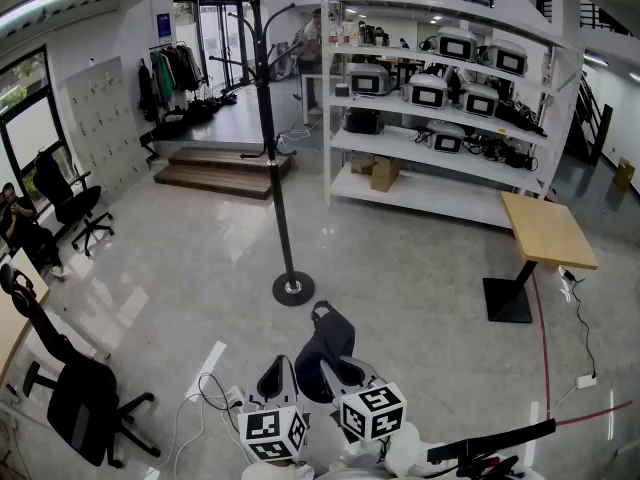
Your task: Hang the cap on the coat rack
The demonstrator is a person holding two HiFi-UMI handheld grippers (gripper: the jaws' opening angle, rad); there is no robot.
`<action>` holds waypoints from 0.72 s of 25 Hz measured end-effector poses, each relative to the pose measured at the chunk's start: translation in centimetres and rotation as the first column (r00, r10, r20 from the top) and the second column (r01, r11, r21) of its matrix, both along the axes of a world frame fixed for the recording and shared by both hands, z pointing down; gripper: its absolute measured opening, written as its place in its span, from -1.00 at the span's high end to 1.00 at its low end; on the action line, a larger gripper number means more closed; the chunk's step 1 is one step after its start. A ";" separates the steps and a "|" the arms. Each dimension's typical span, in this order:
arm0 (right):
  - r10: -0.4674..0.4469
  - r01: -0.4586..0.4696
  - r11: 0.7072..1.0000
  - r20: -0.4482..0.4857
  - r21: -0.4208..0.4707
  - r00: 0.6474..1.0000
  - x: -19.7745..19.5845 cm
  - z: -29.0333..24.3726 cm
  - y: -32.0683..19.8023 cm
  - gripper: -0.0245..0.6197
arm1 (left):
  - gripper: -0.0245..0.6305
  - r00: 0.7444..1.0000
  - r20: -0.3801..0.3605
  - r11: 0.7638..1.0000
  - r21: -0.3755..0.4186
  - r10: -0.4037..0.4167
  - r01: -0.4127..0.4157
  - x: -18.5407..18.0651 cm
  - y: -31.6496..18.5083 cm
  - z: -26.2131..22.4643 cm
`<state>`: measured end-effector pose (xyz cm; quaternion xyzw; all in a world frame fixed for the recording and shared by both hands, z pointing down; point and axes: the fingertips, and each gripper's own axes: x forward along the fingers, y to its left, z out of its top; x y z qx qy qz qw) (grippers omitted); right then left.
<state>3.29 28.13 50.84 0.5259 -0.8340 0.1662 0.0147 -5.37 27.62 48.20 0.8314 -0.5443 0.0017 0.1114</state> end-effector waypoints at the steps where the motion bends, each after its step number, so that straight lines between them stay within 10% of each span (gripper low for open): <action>1: 0.002 -0.002 1.000 -0.001 -0.004 1.000 0.4 0.1 -0.1 0.79 | 0.92 1.000 0.004 1.000 -0.006 0.003 -0.003 0.4 0.0 0.2; 18: 0.034 -0.034 0.999 0.007 -0.013 0.999 1.2 0.8 -5.6 0.79 | 0.92 0.999 0.021 1.000 -0.009 0.024 -0.024 0.9 -5.9 0.6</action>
